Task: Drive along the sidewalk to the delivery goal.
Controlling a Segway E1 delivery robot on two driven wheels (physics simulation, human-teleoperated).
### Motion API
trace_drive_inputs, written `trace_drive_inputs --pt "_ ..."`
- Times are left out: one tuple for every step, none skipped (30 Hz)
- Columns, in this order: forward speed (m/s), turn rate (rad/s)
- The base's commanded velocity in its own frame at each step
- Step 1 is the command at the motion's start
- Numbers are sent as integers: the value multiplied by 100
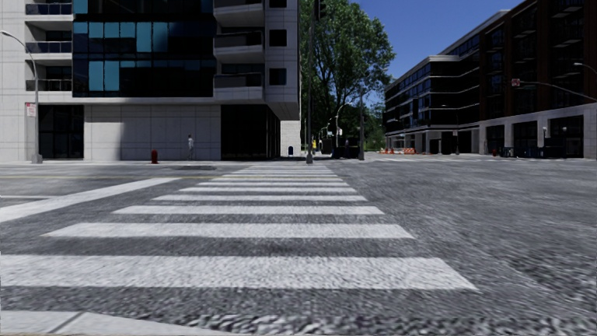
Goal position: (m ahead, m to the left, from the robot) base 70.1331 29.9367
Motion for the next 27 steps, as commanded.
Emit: trace_drive_inputs --pt "200 17" --pt "200 16" --pt "200 11" --pt "200 11" --pt "195 4" --pt "179 0" --pt "167 0" --pt "164 0" --pt "164 0" --pt "164 0" --pt "164 0" --pt "164 0" --pt "164 0" --pt "164 0" --pt "164 0" --pt "165 0" --pt "166 0" --pt "166 0" --pt "166 0" --pt "166 0" --pt "169 0" --pt "173 0" --pt "173 0" --pt "175 0" --pt "176 0" --pt "177 0" --pt "177 0"
